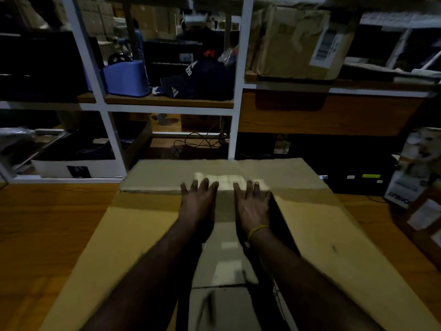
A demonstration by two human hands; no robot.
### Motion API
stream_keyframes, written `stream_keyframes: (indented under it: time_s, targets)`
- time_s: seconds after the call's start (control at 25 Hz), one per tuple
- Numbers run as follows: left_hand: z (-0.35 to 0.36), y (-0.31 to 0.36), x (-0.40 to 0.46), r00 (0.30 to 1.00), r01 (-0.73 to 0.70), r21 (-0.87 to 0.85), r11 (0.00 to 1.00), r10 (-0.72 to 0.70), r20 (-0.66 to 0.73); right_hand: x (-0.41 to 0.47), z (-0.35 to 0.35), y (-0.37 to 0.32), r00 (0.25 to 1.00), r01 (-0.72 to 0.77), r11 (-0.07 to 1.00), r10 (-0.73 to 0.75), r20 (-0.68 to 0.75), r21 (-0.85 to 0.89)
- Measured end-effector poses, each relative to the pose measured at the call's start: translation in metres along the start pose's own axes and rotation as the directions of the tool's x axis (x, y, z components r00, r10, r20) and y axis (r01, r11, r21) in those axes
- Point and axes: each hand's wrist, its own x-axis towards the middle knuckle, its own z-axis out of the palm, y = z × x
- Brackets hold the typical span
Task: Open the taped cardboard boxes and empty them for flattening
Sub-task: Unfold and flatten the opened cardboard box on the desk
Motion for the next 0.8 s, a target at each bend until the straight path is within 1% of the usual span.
stream_keyframes:
  time_s: [0.12,0.16,0.24,0.28,0.4,0.44,0.52,0.64,0.72,0.8]
  targets:
    - [-0.010,0.014,-0.009,0.995,-0.058,-0.018,0.998,0.059,0.076,-0.036,-0.011,-0.004,1.000,0.013,0.998,-0.014,-0.010,-0.055]
    - [-0.017,0.022,-0.016,0.995,-0.088,-0.039,0.995,0.090,0.053,-0.049,-0.013,-0.003,1.000,0.001,0.999,-0.002,-0.023,-0.050]
    - [-0.033,0.039,-0.032,0.987,-0.149,-0.019,0.989,0.148,-0.057,-0.076,-0.021,0.001,0.998,-0.045,0.998,0.044,-0.039,-0.046]
    - [-0.037,0.048,-0.040,0.982,-0.173,-0.015,0.985,0.171,-0.082,-0.092,-0.026,0.005,0.998,-0.064,0.996,0.062,-0.032,-0.055]
    - [-0.045,0.079,-0.069,0.977,-0.185,-0.235,0.954,0.205,0.061,-0.138,-0.040,0.021,0.995,-0.098,0.993,0.098,-0.003,-0.073]
    - [-0.048,0.090,-0.075,0.971,-0.209,-0.263,0.942,0.231,0.058,-0.151,-0.046,0.028,0.995,-0.105,0.991,0.105,-0.002,-0.080]
    - [-0.061,0.111,-0.089,0.961,-0.260,-0.286,0.922,0.276,0.016,-0.177,-0.060,0.043,0.992,-0.122,0.989,0.122,-0.001,-0.085]
    - [-0.078,0.137,-0.101,0.955,-0.296,-0.311,0.903,0.287,-0.074,-0.205,-0.077,0.068,0.984,-0.178,0.984,0.177,-0.031,-0.027]
    - [-0.083,0.152,-0.104,0.949,-0.314,-0.319,0.894,0.302,-0.086,-0.220,-0.090,0.082,0.975,-0.217,0.976,0.216,-0.051,-0.009]
    - [-0.089,0.165,-0.106,0.945,-0.326,-0.342,0.881,0.306,-0.113,-0.230,-0.106,0.088,0.978,-0.204,0.979,0.202,-0.060,-0.031]
